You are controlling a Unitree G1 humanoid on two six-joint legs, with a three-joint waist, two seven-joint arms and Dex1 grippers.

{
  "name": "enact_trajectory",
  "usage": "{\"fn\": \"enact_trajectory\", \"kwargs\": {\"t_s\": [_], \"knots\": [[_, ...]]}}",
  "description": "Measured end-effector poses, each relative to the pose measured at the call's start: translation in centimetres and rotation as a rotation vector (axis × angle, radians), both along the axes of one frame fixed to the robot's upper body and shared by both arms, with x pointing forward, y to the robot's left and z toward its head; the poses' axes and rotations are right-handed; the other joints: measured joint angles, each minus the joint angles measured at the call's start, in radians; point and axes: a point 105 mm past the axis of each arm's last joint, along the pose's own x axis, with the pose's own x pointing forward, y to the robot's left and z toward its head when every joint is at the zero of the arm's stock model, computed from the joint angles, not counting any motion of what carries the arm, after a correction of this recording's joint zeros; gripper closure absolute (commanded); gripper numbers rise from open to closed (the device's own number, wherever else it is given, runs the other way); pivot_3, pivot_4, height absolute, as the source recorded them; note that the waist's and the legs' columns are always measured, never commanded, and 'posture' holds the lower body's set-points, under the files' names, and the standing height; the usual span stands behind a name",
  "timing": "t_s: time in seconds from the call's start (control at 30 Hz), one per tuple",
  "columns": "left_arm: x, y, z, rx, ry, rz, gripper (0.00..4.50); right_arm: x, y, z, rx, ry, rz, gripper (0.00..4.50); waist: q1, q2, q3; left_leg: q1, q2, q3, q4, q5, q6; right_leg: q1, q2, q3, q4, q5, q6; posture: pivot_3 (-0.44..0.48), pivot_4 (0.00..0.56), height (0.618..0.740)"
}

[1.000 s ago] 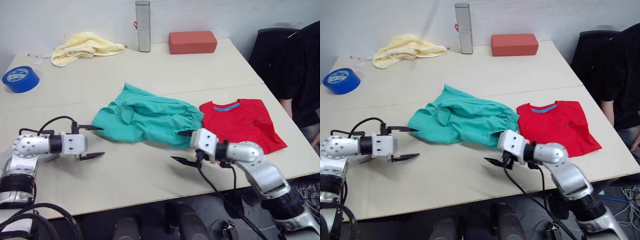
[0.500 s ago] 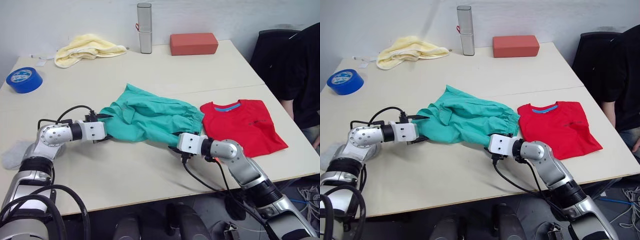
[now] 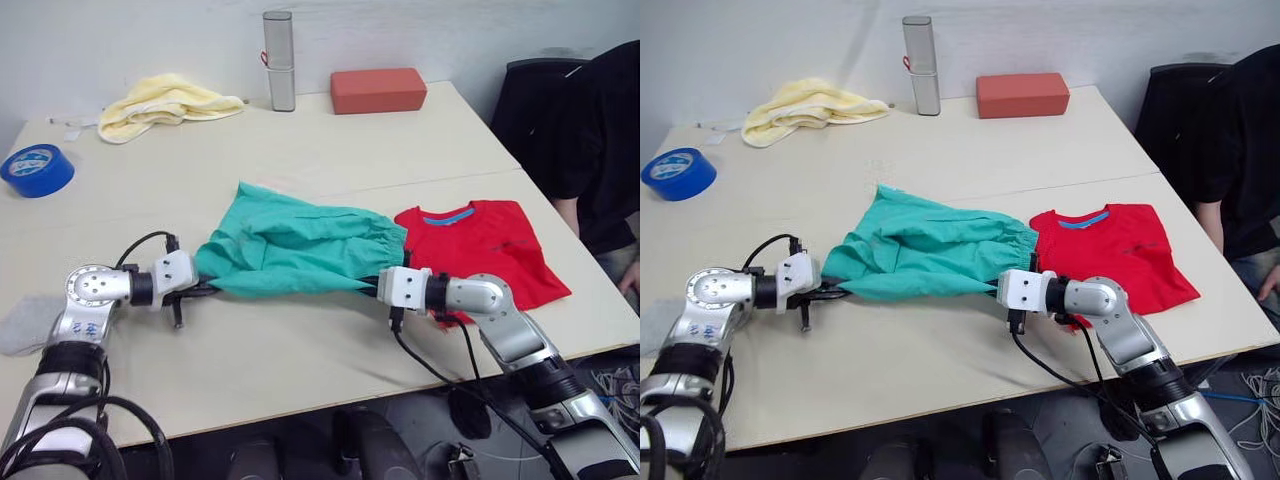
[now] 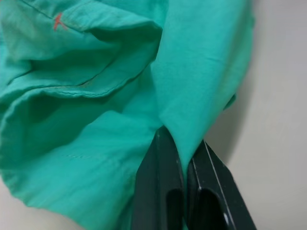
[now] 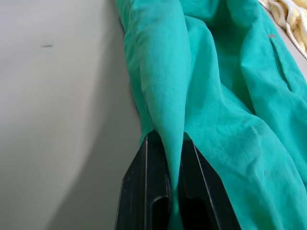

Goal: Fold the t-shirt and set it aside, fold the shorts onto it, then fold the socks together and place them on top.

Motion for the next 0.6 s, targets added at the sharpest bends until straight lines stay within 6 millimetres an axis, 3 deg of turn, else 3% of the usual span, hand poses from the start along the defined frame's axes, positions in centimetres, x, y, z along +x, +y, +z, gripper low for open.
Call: {"fn": "enact_trajectory", "kwargs": {"t_s": [0.13,0.43,0.5,0.57,0.6], "knots": [[-4.3,-0.6,-0.2,-0.004,0.106,-0.062,4.48,-1.6,-0.9,-0.4,0.004,0.063,0.064,4.5,-0.009,0.001,0.0,0.0,0.001,0.0,-0.001,-0.004,0.0,-0.001,0.0,0.001,0.0,-0.003,0.001,0.0,0.15,0.74],[-12.6,-3.1,-1.6,-0.062,0.236,0.028,4.48,-5.4,-3.3,-2.4,-0.024,0.177,0.138,4.5,-0.01,0.0,0.002,0.001,0.0,-0.002,-0.002,-0.009,0.008,0.0,-0.001,0.002,-0.002,-0.004,0.001,0.0,0.15,0.74],[-13.0,-3.4,-1.8,-0.099,0.232,0.081,4.48,-5.7,-3.5,-2.5,0.004,0.2,0.13,4.5,-0.008,-0.001,0.002,0.001,-0.001,-0.003,-0.002,-0.008,0.008,0.0,0.0,0.002,-0.003,-0.005,0.0,0.0,0.15,0.74],[-12.5,-3.2,-1.2,-0.143,0.21,0.139,4.5,-5.7,-3.5,-2.0,0.052,0.234,0.12,4.04,-0.003,-0.004,0.005,0.0,-0.001,-0.005,-0.002,-0.004,0.008,0.001,0.001,0.002,-0.007,-0.002,-0.002,0.0,0.15,0.74],[-12.2,-3.0,-0.8,-0.169,0.214,0.17,4.28,-5.7,-3.5,-1.6,0.08,0.25,0.12,3.81,0.0,-0.004,0.005,0.0,-0.001,-0.006,-0.002,-0.003,0.007,0.001,0.002,0.002,-0.008,0.0,-0.003,0.0,0.15,0.74]]}}
